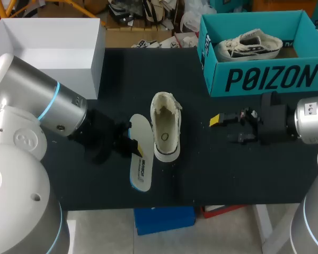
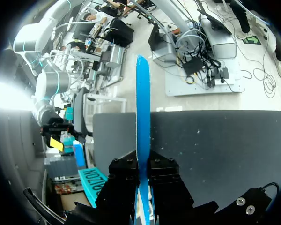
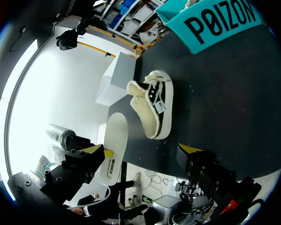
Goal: Take the shoe out of the shoebox, open the shoe tongue, remove and reinsert the insole, then place the shoe into the shoebox
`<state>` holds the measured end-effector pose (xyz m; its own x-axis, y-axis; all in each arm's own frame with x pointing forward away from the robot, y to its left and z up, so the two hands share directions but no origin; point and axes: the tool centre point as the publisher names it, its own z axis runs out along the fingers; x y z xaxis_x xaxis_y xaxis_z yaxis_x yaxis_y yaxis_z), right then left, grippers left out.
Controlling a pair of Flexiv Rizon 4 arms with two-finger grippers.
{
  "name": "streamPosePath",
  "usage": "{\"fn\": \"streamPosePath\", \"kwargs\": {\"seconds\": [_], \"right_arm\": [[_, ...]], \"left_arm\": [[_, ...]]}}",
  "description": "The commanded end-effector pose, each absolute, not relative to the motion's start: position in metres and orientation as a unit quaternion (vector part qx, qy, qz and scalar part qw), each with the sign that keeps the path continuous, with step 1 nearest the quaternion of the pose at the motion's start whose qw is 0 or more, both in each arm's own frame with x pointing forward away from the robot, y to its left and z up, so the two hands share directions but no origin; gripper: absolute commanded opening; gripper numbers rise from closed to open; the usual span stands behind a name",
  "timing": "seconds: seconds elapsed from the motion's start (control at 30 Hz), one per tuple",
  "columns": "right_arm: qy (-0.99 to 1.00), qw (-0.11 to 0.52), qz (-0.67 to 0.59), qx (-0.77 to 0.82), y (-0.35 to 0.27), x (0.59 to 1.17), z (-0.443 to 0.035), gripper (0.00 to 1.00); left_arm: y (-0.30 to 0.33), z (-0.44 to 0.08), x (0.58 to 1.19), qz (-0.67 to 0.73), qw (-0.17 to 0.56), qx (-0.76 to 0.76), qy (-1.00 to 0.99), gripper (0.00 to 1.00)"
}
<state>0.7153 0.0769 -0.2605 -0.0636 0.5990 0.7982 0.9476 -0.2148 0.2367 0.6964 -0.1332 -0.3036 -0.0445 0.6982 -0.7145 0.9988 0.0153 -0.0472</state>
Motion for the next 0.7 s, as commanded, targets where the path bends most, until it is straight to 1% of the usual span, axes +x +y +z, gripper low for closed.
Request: {"fn": "streamPosePath", "kwargs": {"seconds": [0.03,0.27,0.37,0.43,0.5,0.57,0.63,0.7], "right_arm": [[-0.626,0.217,-0.37,-0.652,0.072,0.723,-0.251,1.0],[-0.626,0.217,-0.37,-0.652,0.072,0.723,-0.251,1.0],[-0.703,0.086,-0.322,-0.628,0.075,0.726,-0.245,1.0],[-0.722,0.039,-0.326,-0.609,0.076,0.724,-0.248,1.0],[-0.746,-0.029,-0.305,-0.591,0.076,0.72,-0.253,1.0],[-0.756,-0.061,-0.29,-0.584,0.076,0.717,-0.256,1.0],[-0.761,-0.105,-0.273,-0.579,0.075,0.715,-0.26,1.0],[-0.758,-0.126,-0.278,-0.576,0.073,0.714,-0.264,1.0]], "left_arm": [[-0.136,-0.308,0.699,-0.293,0.261,0.638,0.662,0.0],[-0.143,-0.309,0.701,-0.298,0.253,0.644,0.658,0.0],[-0.144,-0.308,0.702,-0.299,0.255,0.645,0.655,0.0],[-0.145,-0.309,0.703,-0.299,0.256,0.645,0.655,0.0],[-0.146,-0.311,0.704,-0.3,0.254,0.645,0.655,0.0],[-0.146,-0.312,0.704,-0.301,0.252,0.645,0.656,0.0],[-0.147,-0.312,0.704,-0.301,0.251,0.645,0.656,0.0],[-0.147,-0.313,0.705,-0.301,0.25,0.645,0.656,0.0]]}}
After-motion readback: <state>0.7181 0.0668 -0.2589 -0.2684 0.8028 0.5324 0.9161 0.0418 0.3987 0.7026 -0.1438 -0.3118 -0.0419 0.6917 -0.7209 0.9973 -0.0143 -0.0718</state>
